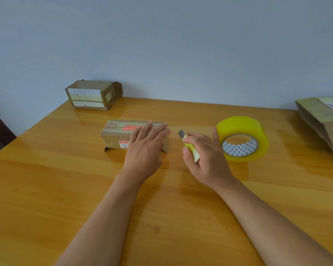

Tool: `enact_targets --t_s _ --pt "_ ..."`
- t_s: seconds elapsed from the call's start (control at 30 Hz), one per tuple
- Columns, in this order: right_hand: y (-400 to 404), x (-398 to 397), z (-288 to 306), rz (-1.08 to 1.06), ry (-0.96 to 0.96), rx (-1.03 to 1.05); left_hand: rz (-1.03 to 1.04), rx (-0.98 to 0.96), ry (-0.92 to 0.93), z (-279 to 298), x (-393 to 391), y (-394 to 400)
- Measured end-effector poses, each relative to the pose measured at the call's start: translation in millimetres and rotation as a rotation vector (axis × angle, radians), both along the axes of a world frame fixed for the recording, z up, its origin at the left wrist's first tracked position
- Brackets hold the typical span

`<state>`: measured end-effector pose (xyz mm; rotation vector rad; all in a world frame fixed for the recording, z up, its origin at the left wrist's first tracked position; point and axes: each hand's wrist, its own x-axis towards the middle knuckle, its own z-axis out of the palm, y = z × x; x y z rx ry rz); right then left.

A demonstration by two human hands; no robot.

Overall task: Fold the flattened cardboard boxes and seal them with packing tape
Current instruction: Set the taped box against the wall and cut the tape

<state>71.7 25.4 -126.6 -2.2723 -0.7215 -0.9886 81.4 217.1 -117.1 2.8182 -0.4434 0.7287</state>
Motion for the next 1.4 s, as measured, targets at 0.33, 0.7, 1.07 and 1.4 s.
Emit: enact_targets --t_s 0.33,0.7,1.07,1.4 --pt "0.4 -0.3 -0.7 -0.039 0.048 -0.034 0.004 -0.005 -0.038 -3.9 2.3 1.9" --pt "2.8 -4.3 4.5 -0.042 0.056 -0.052 0.0 -0.007 -0.032 -4.2 2.3 3.1" --pt "5.5 -2.0 1.2 -0.065 0.137 -0.125 -0.008 -0.001 -0.067 -5.7 2.7 3.6" --pt "7.4 -2.7 6.3 -0.07 0.245 -0.175 -0.017 0.006 -0.073 -7.4 3.9 4.0"
